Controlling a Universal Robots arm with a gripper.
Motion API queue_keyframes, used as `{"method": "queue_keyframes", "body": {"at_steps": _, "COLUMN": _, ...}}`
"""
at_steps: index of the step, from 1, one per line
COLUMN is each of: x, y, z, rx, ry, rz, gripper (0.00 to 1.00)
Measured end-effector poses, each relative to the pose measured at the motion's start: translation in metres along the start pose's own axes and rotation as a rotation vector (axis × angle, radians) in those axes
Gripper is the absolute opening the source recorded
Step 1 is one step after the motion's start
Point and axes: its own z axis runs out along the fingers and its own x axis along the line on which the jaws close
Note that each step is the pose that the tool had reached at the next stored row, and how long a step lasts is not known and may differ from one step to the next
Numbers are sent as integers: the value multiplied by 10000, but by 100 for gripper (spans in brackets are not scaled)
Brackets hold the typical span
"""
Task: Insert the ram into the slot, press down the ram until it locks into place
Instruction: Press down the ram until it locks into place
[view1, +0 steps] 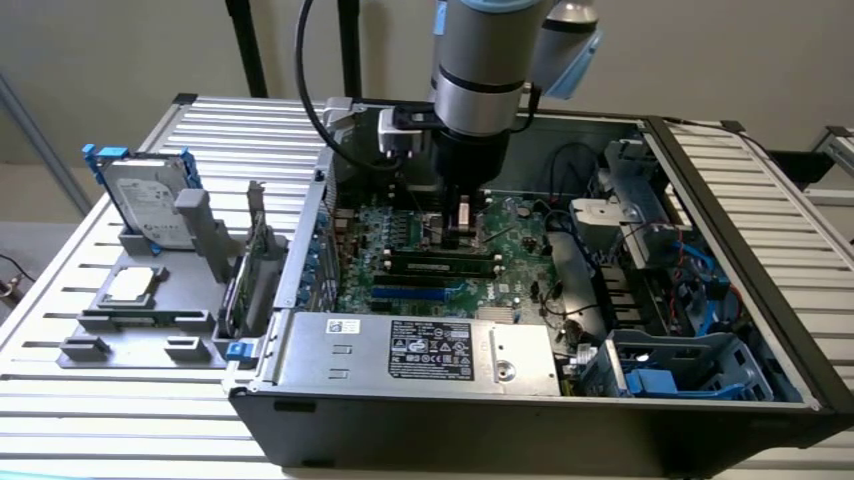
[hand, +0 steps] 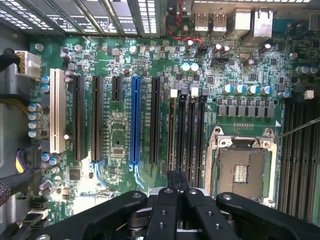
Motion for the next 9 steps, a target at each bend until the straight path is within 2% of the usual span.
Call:
{"method": "queue_keyframes", "body": {"at_steps": 6, "x": 0, "y": 2, "z": -1, "rx": 0, "ry": -3, "rz": -2, "gripper": 11}}
{"method": "queue_keyframes", "body": {"at_steps": 9, "x": -1, "y": 48, "z": 5, "rx": 3, "ry": 0, "rz": -1, "gripper": 11}}
